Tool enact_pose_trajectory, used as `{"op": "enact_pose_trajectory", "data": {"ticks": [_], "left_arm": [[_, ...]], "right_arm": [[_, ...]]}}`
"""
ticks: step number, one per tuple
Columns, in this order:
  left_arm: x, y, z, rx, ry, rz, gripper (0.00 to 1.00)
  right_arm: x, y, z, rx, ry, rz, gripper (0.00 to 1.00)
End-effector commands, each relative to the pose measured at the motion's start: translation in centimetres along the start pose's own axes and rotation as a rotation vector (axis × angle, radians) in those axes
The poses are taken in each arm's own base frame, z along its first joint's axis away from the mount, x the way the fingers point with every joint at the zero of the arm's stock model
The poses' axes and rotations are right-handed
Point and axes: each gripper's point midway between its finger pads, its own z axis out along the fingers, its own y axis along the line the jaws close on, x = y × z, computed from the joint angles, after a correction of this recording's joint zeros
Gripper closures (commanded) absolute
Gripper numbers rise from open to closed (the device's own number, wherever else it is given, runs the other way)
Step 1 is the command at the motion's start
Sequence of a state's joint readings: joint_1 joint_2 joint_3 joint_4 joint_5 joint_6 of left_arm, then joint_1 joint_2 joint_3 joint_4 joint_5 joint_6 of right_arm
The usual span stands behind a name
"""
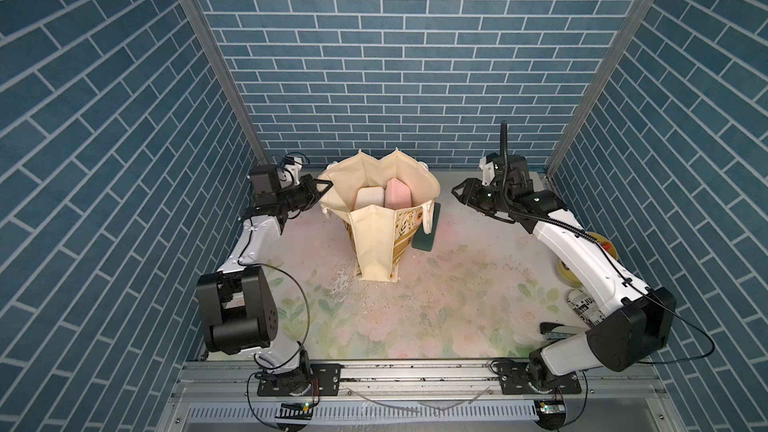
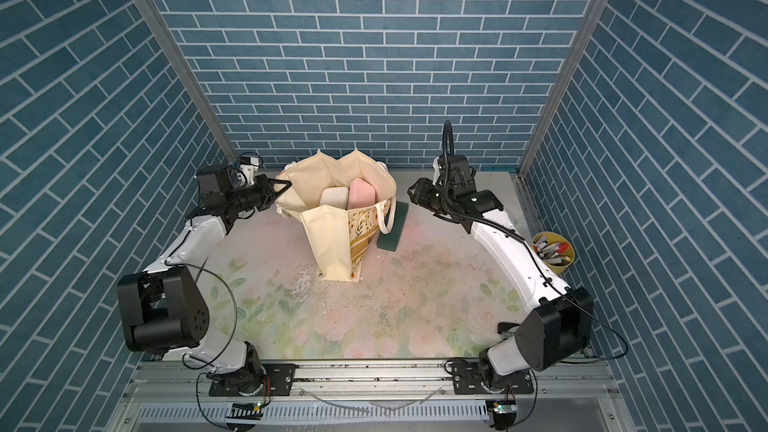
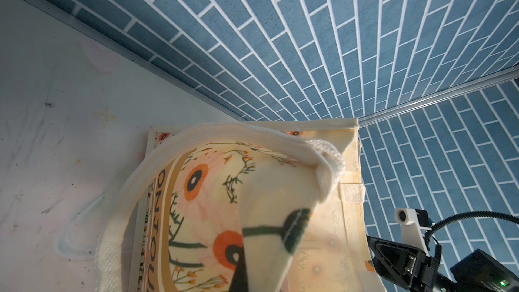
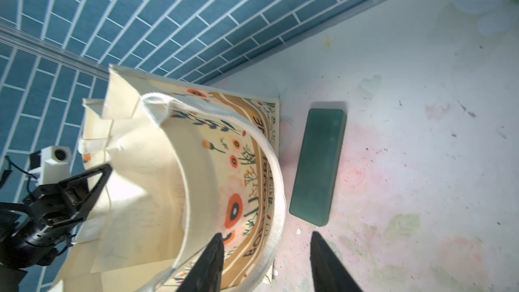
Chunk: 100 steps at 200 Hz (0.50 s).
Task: Take out the pencil case from the canvas bag
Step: Place the pencil case at the center of the board, then adjust the canvas bag at the center of the board.
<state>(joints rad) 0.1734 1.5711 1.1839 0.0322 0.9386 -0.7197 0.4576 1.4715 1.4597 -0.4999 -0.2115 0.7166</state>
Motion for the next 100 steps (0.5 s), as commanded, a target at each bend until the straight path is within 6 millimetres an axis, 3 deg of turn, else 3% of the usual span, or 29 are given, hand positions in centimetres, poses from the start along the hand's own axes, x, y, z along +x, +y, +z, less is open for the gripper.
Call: {"op": "enact_pose_trajectory", "data": {"ticks": [1,46,64,79,100], "left_arm": [[-1.7,-2.0,-0.6,0.067,-0.054,0.073,1.0],[-1.5,-2.6,-1.3,0.031,-0.037,0.122,1.0],[-1.4,-4.0,-2.0,0.042,-0.033,0.155,1.0],[-1.4,-5.0,-2.6,0.054,-0.05,0.193,1.0],[-1.4,-5.1,-2.5,0.063,-0.051,0.18,1.0]], "right_arm": [[-1.4,2.9,-0.6,-0.044,-0.038,-0.045,0.51],[-0.4,7.8,2.1,-0.093,0.019,-0.179,0.54],[0.4,9.5,2.6,-0.086,-0.004,-0.235,0.55],[1.9,11.3,3.2,-0.112,0.02,-0.267,0.57],[5.6,13.2,5.1,-0.133,0.129,-0.317,0.58]]}}
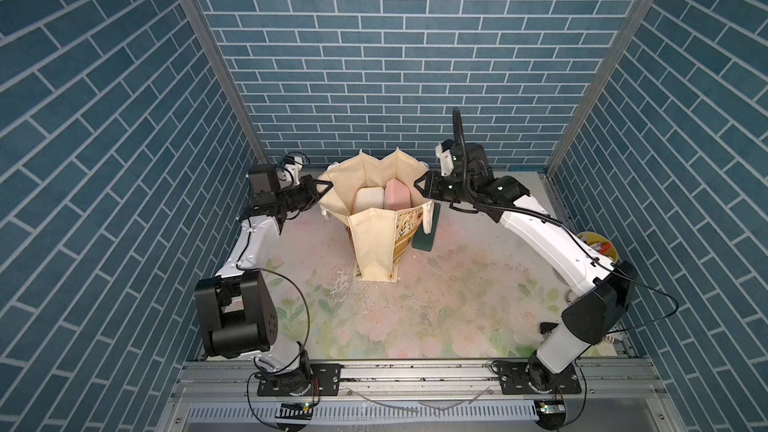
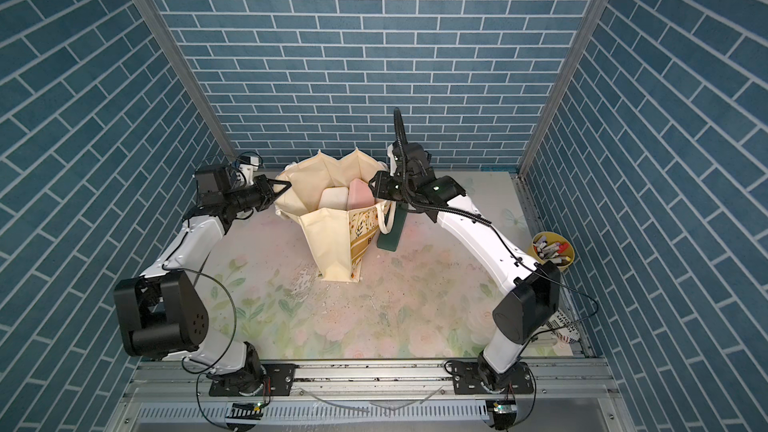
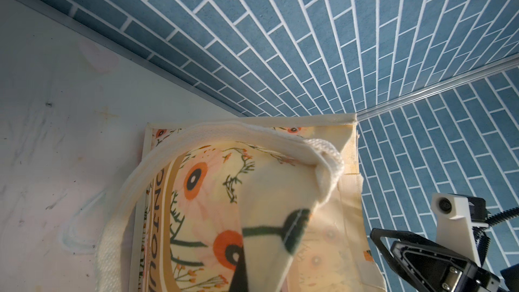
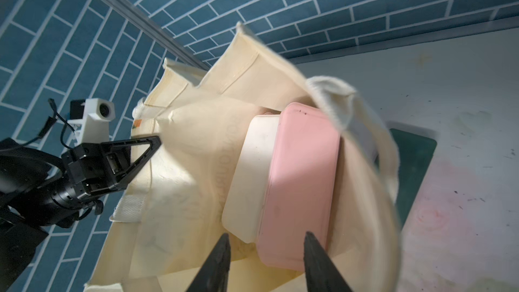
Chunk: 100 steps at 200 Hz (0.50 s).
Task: Take out the pencil case from the canvas bag
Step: Adjust the canvas bag at the center of the board.
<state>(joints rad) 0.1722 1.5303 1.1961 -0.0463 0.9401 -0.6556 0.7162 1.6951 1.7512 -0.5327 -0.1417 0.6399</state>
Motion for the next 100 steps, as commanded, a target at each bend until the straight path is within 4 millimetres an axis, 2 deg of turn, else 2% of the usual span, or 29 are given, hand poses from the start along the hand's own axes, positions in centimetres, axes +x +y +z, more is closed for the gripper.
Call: {"op": "enact_pose_trajectory", "data": {"ticks": [1,35,72,100], "left_arm": [[-2.1,-3.9,-1.7,0.069,-0.066,0.133,1.0],[-2.1,-5.0,-2.0,0.103,-0.055,0.105,1.0],[-2.3,-7.7,-4.1,0.1,-0.109,0.188,1.0],[-2.3,-8.3,-4.4,0.108,-0.108,0.192,1.0]], "right_arm": [[1.6,2.6,1.4,-0.014,0.061,-0.093,0.58],[6.7,4.3,4.4,-0.061,0.204,-0.092,0.59],[10.3,7.3,4.9,-0.188,0.305,-0.071,0.6],[12.3,9.9,5.2,-0.254,0.345,-0.089,0.59]]}}
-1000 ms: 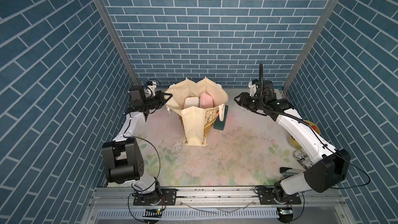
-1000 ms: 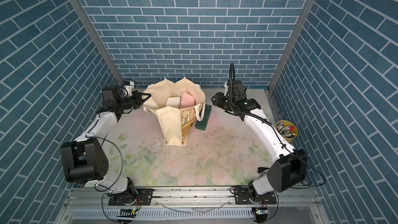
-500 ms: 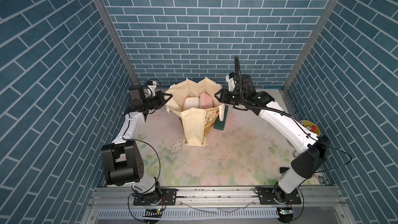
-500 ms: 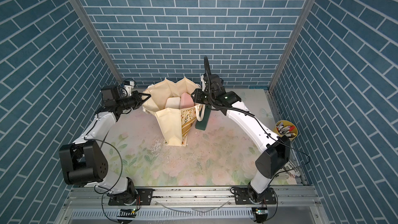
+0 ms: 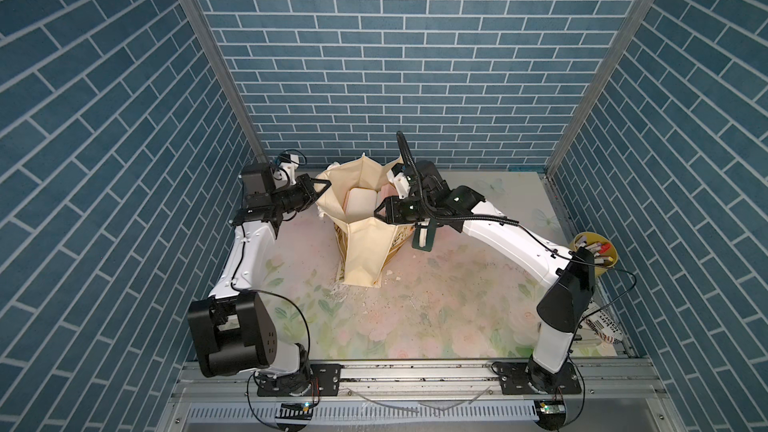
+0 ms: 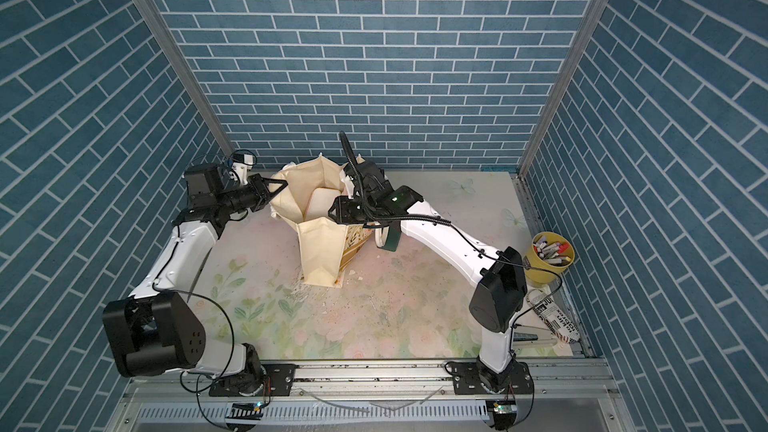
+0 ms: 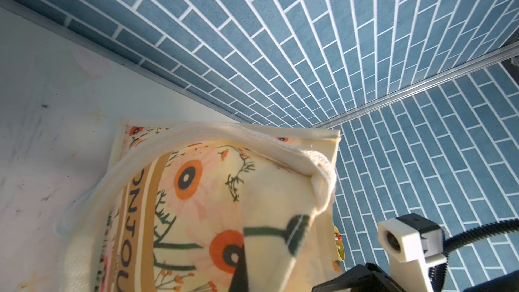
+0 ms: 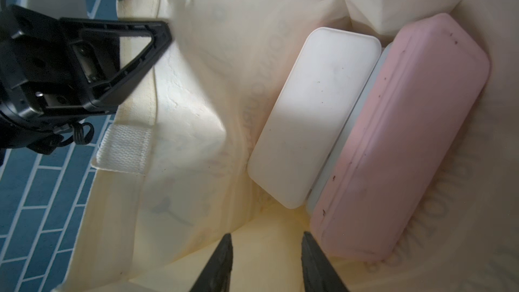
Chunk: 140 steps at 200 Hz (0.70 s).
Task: Take out the pencil case from the canvas bag
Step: Adjust the canvas bag at the center of the board.
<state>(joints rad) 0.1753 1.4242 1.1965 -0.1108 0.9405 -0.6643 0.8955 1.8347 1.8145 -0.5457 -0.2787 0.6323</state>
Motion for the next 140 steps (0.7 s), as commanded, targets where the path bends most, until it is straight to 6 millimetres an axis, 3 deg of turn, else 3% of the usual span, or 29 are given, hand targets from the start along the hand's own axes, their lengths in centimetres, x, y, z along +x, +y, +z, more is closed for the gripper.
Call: {"op": "enact_pose_trajectory", "data": {"ticks": [1,39,61,87,140], "left_arm": [[-2.7,-5.2,-2.0,0.093,-0.086,0.169,1.0],[-3.1,-6.5,-3.4,0.095,-0.119,0.21,1.0],[-3.0,-6.8,-4.0,0.072,-0.126,0.238,1.0],[-2.9,-7.2,-4.3,0.073,-0.13,0.256,1.0],[-2.0,-7.4,-4.3,0.074,-0.113,0.298,1.0]], "right_arm": [[3.1,2.6,2.1,-0.084,0.096,0.0,0.59],[5.0,6.2,4.4,-0.177,0.166,0.016,0.6],[5.2,6.7,4.9,-0.183,0.176,0.022,0.6],[4.3,4.9,4.0,-0.066,0.117,-0.016,0.6],[1.8,-0.1,-0.2,0.221,-0.069,-0.096,0.54]]}}
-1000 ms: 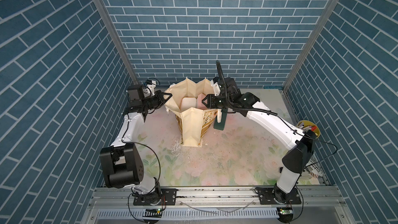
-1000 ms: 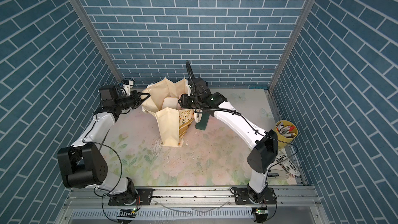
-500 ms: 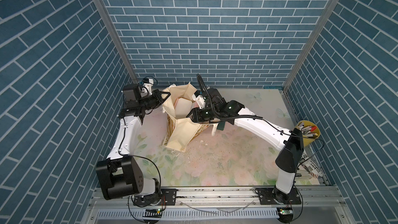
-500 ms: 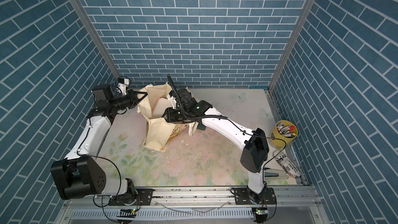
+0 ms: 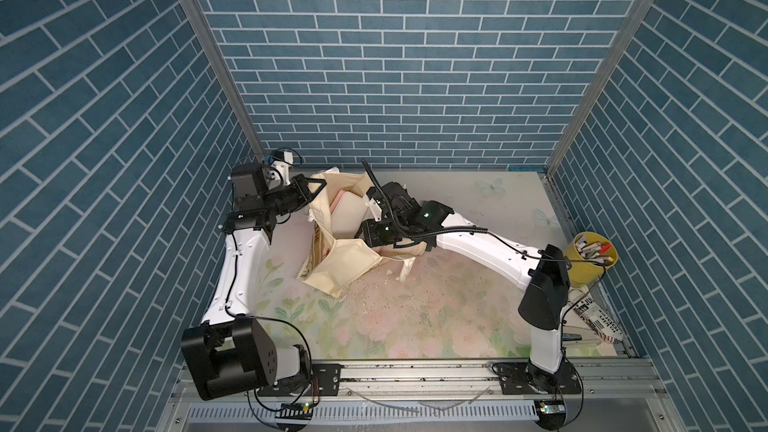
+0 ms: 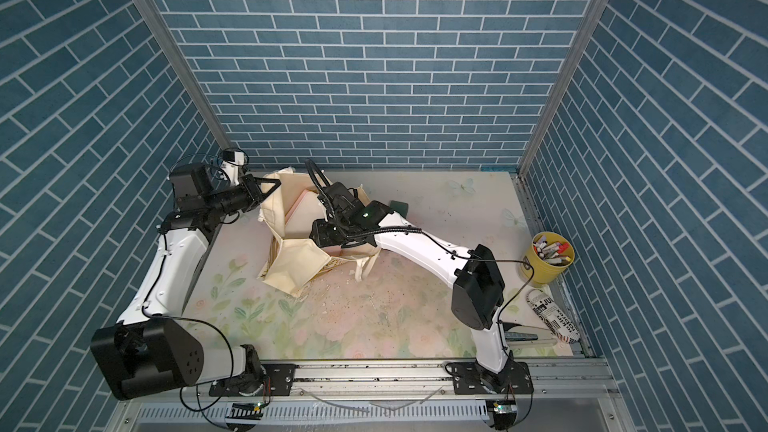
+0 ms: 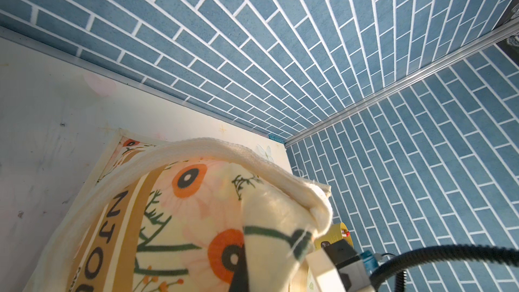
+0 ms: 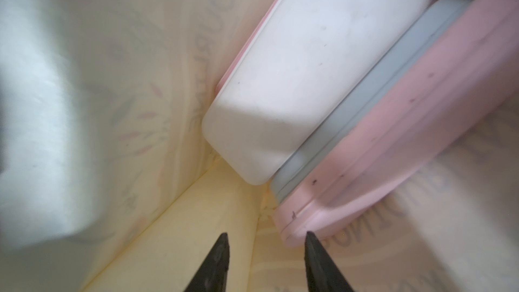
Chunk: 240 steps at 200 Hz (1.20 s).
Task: Take out the pencil case from the canvas bag
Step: Adjust the canvas bag at the center of the board.
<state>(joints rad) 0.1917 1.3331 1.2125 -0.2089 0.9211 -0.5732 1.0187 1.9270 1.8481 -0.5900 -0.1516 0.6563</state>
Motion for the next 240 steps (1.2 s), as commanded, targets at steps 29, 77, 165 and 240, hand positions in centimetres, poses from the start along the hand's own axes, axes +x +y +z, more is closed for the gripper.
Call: {"op": "enact_pose_trajectory", "data": {"ticks": [29,77,165,240], "left_arm": [[-2.0,-5.1,-1.3,0.119,-0.066,0.212,1.0],[0.6,-6.2,1.0,0.224,0.025,0.254,1.0],[1.2,-7.3,1.8,0.311,0.035,0.252,1.0],[1.0,-7.4,1.8,0.313,0.021,0.245,1.0]], "right_arm": [[-2.2,-3.7,-5.4,0.201,-0.21,-0.053,0.51],[-1.7,-5.6,-4.7,0.256,-0.191,-0.149,0.49],[-2.3,-7.5,-1.5,0.287,-0.231,0.082,0.45],[-1.8,-9.9,0.2,0.408,-0.271,0.287,0.41]]}}
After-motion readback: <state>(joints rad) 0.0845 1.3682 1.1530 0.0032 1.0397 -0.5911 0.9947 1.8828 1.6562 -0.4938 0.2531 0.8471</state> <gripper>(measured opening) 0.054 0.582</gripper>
